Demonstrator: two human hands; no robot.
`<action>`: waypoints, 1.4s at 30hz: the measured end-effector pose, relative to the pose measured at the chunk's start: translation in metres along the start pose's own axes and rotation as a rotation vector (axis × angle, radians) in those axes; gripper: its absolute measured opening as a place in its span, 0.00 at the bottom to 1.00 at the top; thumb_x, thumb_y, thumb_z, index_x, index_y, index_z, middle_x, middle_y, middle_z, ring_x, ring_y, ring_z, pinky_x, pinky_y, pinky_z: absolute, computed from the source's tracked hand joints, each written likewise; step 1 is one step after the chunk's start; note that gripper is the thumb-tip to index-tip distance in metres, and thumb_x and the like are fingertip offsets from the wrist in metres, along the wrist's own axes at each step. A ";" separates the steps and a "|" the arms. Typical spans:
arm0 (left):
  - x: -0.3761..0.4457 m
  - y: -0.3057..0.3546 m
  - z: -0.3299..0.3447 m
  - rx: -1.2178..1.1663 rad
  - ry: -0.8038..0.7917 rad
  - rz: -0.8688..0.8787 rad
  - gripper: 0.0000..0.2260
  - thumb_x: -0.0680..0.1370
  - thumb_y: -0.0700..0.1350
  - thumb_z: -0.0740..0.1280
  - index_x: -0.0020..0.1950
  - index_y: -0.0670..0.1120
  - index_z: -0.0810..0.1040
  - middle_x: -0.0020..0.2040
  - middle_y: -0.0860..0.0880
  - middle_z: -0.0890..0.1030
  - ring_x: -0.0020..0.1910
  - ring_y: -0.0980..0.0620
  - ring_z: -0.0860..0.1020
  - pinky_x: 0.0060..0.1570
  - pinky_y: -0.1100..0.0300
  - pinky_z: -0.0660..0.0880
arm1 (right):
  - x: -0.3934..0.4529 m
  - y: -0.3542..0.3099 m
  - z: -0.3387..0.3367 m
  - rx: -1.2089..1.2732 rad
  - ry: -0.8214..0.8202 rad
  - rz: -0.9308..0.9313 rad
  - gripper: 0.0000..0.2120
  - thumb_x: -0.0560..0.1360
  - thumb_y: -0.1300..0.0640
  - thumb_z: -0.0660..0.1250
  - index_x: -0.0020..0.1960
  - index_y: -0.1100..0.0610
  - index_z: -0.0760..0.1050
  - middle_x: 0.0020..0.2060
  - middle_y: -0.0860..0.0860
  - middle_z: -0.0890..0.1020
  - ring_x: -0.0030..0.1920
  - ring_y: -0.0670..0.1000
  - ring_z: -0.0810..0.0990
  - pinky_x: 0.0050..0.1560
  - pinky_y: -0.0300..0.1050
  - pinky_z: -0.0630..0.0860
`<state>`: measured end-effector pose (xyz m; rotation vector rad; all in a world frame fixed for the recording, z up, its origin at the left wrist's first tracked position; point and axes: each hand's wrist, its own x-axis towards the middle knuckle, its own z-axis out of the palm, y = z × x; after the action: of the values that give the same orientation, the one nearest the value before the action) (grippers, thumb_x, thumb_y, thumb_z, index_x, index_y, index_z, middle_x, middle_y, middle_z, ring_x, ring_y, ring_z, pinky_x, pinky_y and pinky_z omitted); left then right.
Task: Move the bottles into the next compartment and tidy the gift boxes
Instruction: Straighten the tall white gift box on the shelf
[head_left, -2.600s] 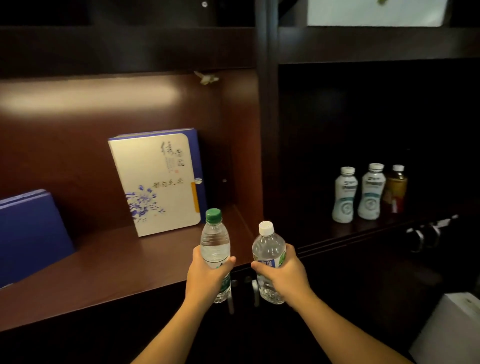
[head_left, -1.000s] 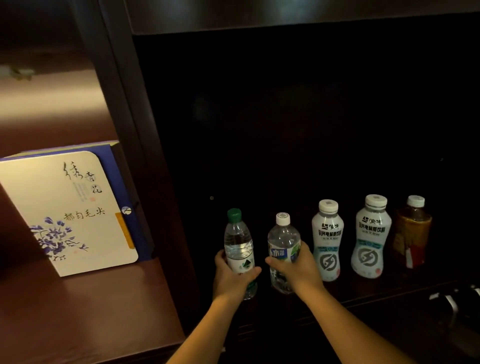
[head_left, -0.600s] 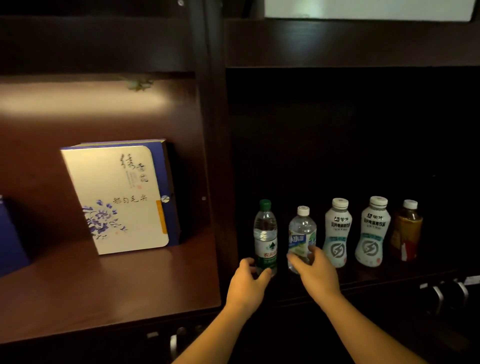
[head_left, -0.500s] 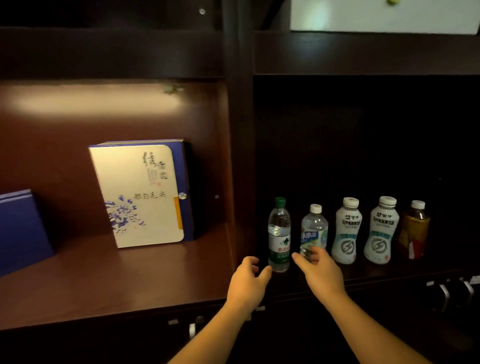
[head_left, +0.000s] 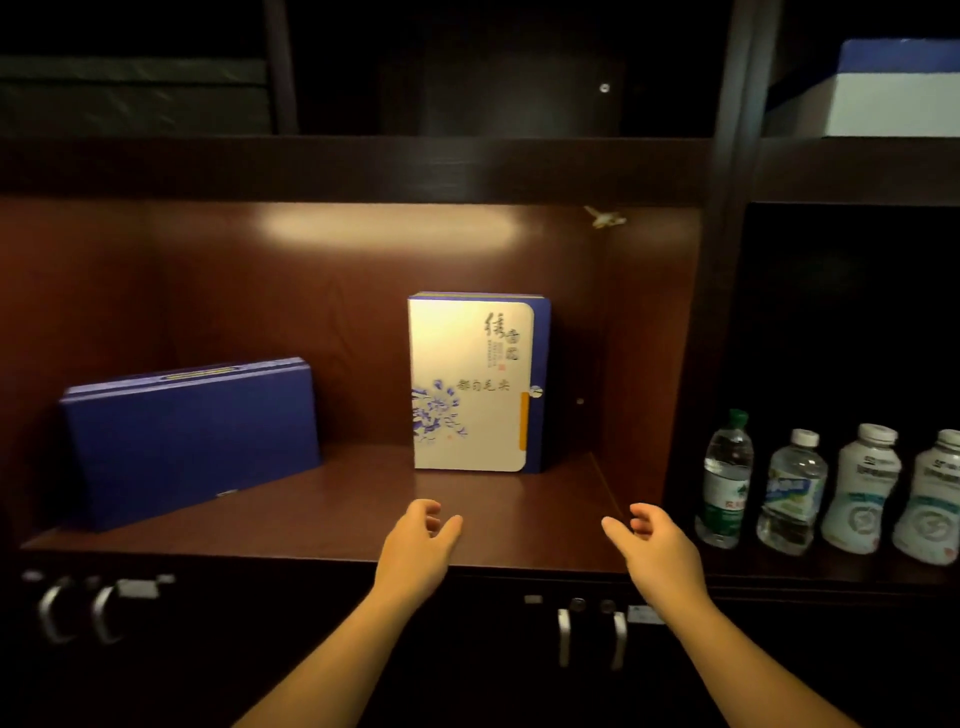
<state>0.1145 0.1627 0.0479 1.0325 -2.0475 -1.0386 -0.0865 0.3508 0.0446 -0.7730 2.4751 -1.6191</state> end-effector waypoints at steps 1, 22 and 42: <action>0.003 -0.009 -0.017 0.018 0.028 -0.012 0.19 0.76 0.56 0.65 0.63 0.49 0.71 0.51 0.52 0.77 0.48 0.55 0.76 0.47 0.59 0.71 | -0.001 -0.006 0.009 -0.007 -0.006 -0.004 0.27 0.74 0.44 0.69 0.68 0.55 0.71 0.61 0.53 0.78 0.58 0.55 0.77 0.53 0.48 0.73; 0.219 -0.094 -0.034 0.409 0.112 -0.036 0.14 0.78 0.55 0.62 0.61 0.51 0.74 0.57 0.49 0.78 0.47 0.55 0.74 0.47 0.59 0.72 | 0.199 0.007 0.159 -0.136 -0.005 0.069 0.25 0.74 0.47 0.69 0.68 0.54 0.73 0.63 0.54 0.78 0.59 0.57 0.78 0.54 0.50 0.74; 0.379 -0.135 0.066 -0.037 -0.211 -0.181 0.32 0.64 0.41 0.80 0.64 0.45 0.70 0.60 0.49 0.79 0.56 0.53 0.76 0.58 0.63 0.70 | 0.333 0.065 0.224 0.187 -0.425 0.048 0.25 0.66 0.61 0.79 0.59 0.47 0.75 0.48 0.39 0.81 0.46 0.36 0.80 0.45 0.30 0.74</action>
<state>-0.0798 -0.1852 -0.0353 1.1479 -2.1202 -1.3225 -0.3240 0.0335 -0.0444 -0.9112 2.0043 -1.4597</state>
